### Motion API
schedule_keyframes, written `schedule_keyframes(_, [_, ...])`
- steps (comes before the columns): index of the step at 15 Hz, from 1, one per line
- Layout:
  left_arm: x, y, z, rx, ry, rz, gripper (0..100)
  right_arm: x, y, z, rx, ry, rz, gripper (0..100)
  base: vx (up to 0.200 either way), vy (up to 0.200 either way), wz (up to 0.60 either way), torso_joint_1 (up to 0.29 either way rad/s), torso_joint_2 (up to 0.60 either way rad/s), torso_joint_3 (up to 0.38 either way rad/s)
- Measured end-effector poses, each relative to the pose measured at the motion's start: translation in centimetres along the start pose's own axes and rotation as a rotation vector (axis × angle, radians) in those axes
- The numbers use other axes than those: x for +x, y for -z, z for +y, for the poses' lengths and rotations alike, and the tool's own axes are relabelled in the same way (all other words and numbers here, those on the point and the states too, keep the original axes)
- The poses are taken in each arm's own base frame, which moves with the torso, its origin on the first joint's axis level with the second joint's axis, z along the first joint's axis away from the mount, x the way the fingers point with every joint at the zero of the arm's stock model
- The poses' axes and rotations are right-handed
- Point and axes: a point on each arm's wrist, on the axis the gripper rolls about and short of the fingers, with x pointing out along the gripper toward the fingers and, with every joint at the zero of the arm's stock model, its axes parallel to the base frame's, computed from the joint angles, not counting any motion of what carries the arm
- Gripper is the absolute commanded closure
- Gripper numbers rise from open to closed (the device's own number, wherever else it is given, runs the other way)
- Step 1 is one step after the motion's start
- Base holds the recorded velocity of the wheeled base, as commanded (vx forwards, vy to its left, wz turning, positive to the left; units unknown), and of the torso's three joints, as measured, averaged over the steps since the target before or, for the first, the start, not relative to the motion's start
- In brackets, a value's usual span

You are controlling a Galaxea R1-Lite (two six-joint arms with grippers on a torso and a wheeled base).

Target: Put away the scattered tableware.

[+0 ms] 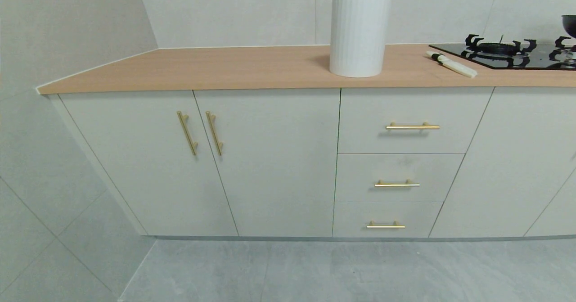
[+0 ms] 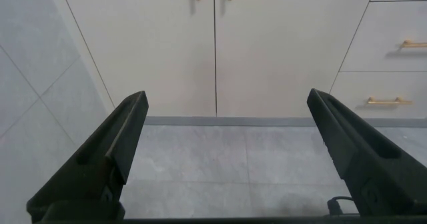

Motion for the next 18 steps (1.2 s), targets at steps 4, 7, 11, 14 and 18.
schedule_keyframes(4, [0.0,0.0,0.0,0.0,0.0,0.0,0,-2.3,1.1,-0.1,0.028,-0.025,-0.106,0,0.0,0.0,0.0,0.0,0.0,0.0])
schedule_keyframes(7, [0.0,0.0,0.0,0.0,0.0,0.0,0,-1.6,4.1,0.9,0.029,-0.156,-0.058,0,0.0,0.0,0.0,0.0,0.0,0.0])
schedule_keyframes(11, [0.0,0.0,0.0,0.0,0.0,0.0,0,-1.0,6.8,1.8,0.132,-0.272,0.024,0,0.0,0.0,0.0,0.0,0.0,0.0])
schedule_keyframes(14, [0.0,0.0,0.0,0.0,0.0,0.0,0,-0.9,7.4,2.0,0.153,-0.322,0.043,0,0.0,0.0,0.0,0.0,0.0,0.0])
schedule_keyframes(18, [0.0,0.0,0.0,0.001,0.0,0.0,0,-0.9,7.5,2.1,0.157,-0.322,0.05,0,0.0,0.0,0.0,0.0,0.0,0.0])
